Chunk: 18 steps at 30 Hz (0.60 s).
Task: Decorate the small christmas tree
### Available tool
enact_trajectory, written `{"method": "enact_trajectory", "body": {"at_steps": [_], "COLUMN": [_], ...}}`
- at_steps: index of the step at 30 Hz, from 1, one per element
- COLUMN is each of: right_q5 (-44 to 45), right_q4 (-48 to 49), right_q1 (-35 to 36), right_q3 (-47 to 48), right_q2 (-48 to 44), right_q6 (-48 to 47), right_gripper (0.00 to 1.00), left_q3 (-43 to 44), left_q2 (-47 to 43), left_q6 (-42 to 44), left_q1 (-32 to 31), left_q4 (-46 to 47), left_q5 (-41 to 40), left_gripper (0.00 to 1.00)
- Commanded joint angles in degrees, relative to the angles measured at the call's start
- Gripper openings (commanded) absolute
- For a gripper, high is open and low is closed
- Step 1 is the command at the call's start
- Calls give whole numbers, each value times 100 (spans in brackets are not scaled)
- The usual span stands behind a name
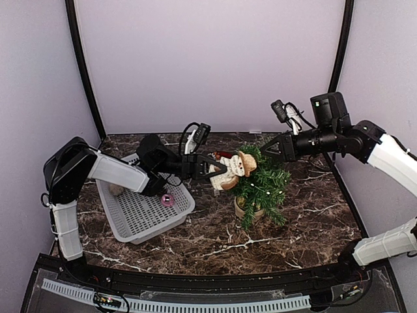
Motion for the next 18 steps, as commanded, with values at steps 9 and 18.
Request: {"method": "enact_trajectory", "body": {"at_steps": [9,18], "right_q5": [68,768], "right_q4": [-7,-174], "right_q1": [259,288], "right_q3": [-64,-6], "right_q2": [82,285], "right_q6": [-196,-178], "right_gripper": [23,15], "left_q3": [-315,-397], "left_q2": [-416,-476], "left_q6": [237,279], "left_q1": [45,51], "left_q4": [-91,-120], "left_q5": [-120,-156], "left_gripper": [0,0]}}
